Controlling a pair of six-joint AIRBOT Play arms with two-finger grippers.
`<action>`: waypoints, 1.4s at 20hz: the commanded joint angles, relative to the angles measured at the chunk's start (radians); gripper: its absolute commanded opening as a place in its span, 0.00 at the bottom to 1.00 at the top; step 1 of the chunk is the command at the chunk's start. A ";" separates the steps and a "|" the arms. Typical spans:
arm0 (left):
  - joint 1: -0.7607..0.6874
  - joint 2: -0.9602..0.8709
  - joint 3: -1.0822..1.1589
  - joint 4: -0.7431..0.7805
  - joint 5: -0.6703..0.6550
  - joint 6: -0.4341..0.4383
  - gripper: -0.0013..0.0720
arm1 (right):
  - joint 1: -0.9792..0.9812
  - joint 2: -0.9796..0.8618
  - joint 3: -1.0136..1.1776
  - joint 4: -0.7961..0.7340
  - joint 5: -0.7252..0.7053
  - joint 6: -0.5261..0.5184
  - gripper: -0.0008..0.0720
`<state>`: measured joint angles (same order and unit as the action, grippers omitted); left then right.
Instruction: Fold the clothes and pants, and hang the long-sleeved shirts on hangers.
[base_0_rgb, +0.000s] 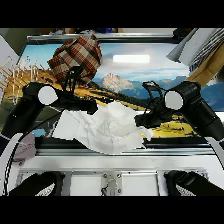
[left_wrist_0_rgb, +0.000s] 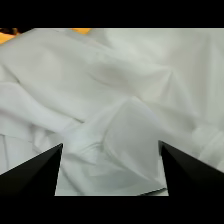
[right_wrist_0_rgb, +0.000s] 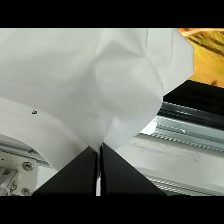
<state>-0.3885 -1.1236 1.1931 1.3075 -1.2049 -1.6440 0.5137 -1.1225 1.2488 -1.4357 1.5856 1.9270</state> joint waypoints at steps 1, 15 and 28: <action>0.119 0.000 0.001 0.011 0.005 0.054 0.90 | 0.001 -0.001 0.000 0.000 0.000 0.000 0.03; 0.716 -0.293 0.060 0.255 0.326 0.161 0.99 | 0.001 -0.002 0.000 0.000 0.000 0.000 0.03; 0.742 -0.882 0.678 0.272 0.189 0.201 0.99 | 0.001 -0.002 -0.001 0.000 0.000 0.000 0.03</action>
<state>0.3515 -1.9015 1.7519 1.5787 -0.9646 -1.4487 0.5137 -1.1240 1.2484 -1.4357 1.5856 1.9266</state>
